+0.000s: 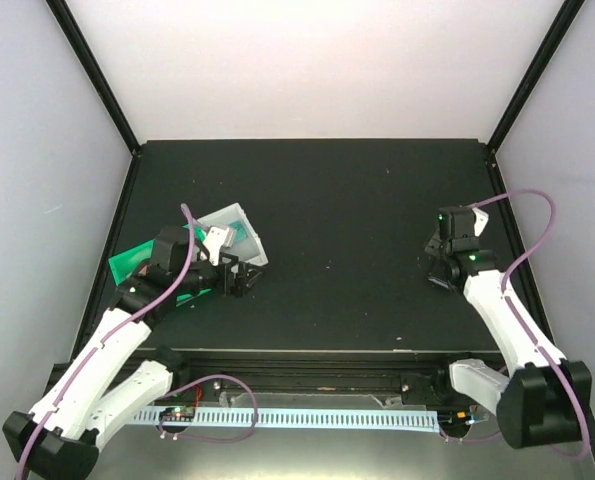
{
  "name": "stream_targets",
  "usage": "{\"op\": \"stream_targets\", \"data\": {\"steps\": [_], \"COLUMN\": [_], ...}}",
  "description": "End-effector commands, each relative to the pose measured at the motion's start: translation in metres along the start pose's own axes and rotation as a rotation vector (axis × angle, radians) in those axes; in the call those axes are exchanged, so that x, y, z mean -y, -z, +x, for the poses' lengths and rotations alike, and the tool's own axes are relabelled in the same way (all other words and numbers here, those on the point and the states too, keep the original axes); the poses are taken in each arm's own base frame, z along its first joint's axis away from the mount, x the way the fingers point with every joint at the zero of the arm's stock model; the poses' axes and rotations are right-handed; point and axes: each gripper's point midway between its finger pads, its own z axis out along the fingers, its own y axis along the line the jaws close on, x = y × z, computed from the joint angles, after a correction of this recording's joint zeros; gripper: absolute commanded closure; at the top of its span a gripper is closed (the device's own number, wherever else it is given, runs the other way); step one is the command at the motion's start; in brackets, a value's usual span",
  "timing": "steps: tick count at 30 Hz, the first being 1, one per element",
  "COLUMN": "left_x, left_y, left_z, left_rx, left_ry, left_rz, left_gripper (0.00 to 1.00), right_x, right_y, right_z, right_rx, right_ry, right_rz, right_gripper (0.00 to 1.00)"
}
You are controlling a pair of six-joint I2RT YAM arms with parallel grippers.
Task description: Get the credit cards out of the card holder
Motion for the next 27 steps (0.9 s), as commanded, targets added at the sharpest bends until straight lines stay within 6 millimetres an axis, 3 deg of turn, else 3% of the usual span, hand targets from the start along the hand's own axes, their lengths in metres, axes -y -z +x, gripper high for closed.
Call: {"op": "stream_targets", "data": {"steps": [1,7,12,23,27], "left_x": [-0.006,0.004,0.003,-0.001,0.001], "left_y": [-0.003,0.003,0.008,0.009,0.009], "left_z": [-0.001,-0.006,-0.006,-0.006,-0.004], "left_rx": [-0.03,0.009,0.054,0.054,0.049], "left_ry": [0.023,-0.006,-0.024,-0.022,-0.035], "left_rz": [-0.036,0.002,-0.007,-0.033,-0.021], "left_gripper": [0.01,0.01,0.01,0.01,0.01], "right_x": [0.03,0.05,0.058,0.044,0.029], "right_y": [-0.034,-0.075,-0.094,-0.106,-0.104], "right_z": [0.001,0.011,0.022,0.051,0.063], "right_rx": [-0.033,-0.154,-0.223,-0.363,-0.429], "right_ry": [-0.001,-0.041,-0.114,-0.113,-0.055], "right_rz": [0.113,0.179,0.18,0.092,0.029], "right_gripper": [0.43,0.52,0.53,0.55,0.56]}}
